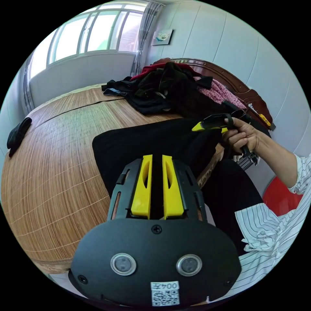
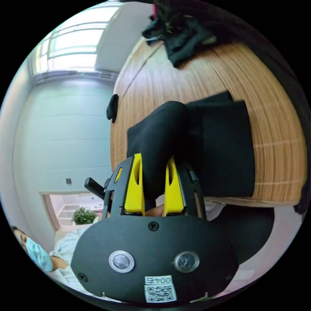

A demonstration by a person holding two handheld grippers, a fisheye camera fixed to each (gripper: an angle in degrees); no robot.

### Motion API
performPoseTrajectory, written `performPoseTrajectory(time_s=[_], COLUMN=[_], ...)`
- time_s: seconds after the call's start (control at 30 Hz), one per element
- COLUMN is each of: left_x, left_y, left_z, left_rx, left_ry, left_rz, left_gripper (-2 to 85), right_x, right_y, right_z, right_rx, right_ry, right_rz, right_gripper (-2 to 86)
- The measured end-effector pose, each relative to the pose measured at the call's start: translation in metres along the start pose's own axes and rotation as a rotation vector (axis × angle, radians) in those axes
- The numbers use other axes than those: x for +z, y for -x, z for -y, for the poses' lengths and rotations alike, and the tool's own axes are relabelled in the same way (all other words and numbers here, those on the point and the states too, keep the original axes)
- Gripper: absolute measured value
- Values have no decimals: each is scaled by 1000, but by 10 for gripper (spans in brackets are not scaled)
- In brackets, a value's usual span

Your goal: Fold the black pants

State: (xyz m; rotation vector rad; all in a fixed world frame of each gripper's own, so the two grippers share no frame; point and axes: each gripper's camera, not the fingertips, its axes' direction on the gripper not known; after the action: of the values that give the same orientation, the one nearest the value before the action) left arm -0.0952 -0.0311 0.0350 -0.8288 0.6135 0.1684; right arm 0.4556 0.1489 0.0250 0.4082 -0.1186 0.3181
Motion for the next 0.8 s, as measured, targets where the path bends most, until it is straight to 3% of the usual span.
performPoseTrajectory(time_s=[0.07,0.2,0.37,0.47,0.53,0.6,0.67,0.8], left_x=[-16,-26,40,56,55,54,50,14], left_y=[-2,-24,-45,-53,-54,-49,-43,-47], left_z=[8,27,31,24,26,27,26,26], left_rx=[-2,73,126,90,94,76,42,1], left_ry=[-51,-86,142,152,159,154,127,12], left_rz=[-26,-40,-37,15,19,-3,-38,-16], left_gripper=[37,33,27,21,18,15,13,12], right_x=[-12,-36,-16,-2,-3,-15,-29,3], right_y=[40,60,-28,-46,-30,-3,63,184], right_z=[2,-5,-28,-46,-50,-58,-67,-57], right_rx=[-162,-263,-43,27,36,34,-57,-356], right_ry=[-33,-109,-148,-243,-269,-344,-467,-417], right_rz=[-17,-30,-96,66,48,-11,-231,-603], right_gripper=[93,93,97,110,118,117,95,36])
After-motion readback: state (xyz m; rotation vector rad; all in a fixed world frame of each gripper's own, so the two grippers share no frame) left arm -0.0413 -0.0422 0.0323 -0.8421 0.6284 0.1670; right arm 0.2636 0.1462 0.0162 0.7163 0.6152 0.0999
